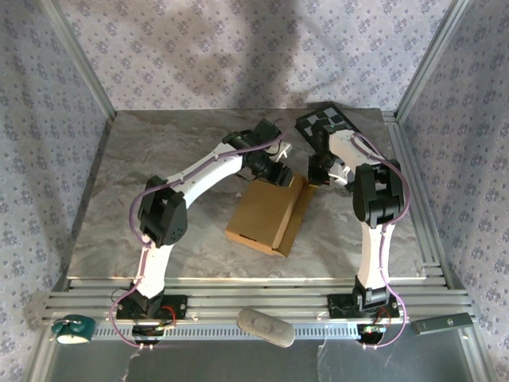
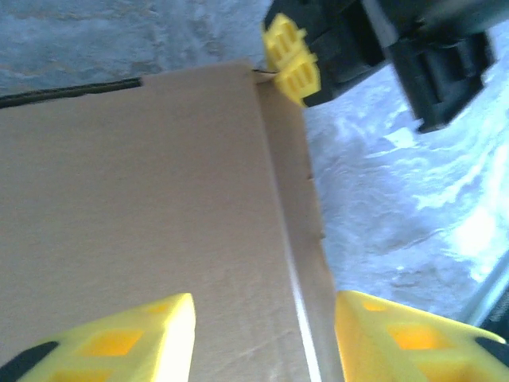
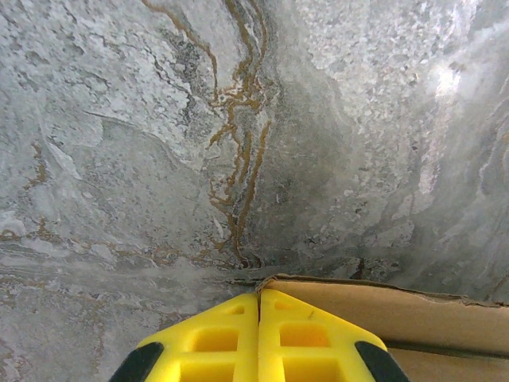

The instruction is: Fold the paper box

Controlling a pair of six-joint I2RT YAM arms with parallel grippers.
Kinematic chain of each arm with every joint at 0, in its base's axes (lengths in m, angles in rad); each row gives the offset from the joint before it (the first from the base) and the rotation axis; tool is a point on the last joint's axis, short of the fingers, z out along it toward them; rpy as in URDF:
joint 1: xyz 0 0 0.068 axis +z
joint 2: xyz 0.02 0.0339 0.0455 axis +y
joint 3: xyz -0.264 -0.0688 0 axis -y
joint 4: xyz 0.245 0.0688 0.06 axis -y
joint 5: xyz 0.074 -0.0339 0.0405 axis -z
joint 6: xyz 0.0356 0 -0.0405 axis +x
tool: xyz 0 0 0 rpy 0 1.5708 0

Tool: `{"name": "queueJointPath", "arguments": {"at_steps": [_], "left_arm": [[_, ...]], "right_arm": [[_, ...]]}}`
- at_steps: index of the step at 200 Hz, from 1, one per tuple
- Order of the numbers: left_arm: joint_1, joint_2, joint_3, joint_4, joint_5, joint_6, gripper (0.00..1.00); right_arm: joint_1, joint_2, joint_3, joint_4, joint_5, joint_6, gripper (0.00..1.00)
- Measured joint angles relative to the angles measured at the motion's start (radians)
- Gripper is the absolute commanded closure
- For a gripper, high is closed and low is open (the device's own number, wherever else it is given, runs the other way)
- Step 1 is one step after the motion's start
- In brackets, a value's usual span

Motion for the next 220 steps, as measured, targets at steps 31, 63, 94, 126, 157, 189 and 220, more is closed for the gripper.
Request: {"name": "queueJointPath", "arguments": {"at_steps": [31,63,94,126,157,189,220], "left_arm": [[-0.021,0.029,-0.005,0.027,0.053,-0.038,0.58],[-0.039,0.056,-0.033,0.052,0.081,-0.061,0.58],[-0.043,0.076,-0.062,0.068,0.097,-0.074,0.59],[-0.042,0.078,-0.098,0.108,0.116,-0.082,0.59],[-0.046,0.078,-0.126,0.135,0.127,-0.081,0.59],[-0.055,0.078,-0.145,0.148,0.126,-0.08,0.59],[-0.06,0.078,-0.148,0.153,0.126,-0.072,0.59]], "right_arm": [[0.0,0.0,0.0,0.0,-0.002,0.0,1.0],[0.0,0.0,0.0,0.0,-0.002,0.0,1.0],[0.0,0.001,0.0,0.0,-0.002,-0.004,1.0],[0.0,0.01,0.0,-0.001,-0.001,-0.008,1.0],[0.002,0.028,0.002,-0.01,0.002,-0.015,1.0],[0.01,0.051,0.017,-0.026,0.003,-0.019,1.0],[0.016,0.06,0.043,-0.045,0.011,-0.024,1.0]]}}
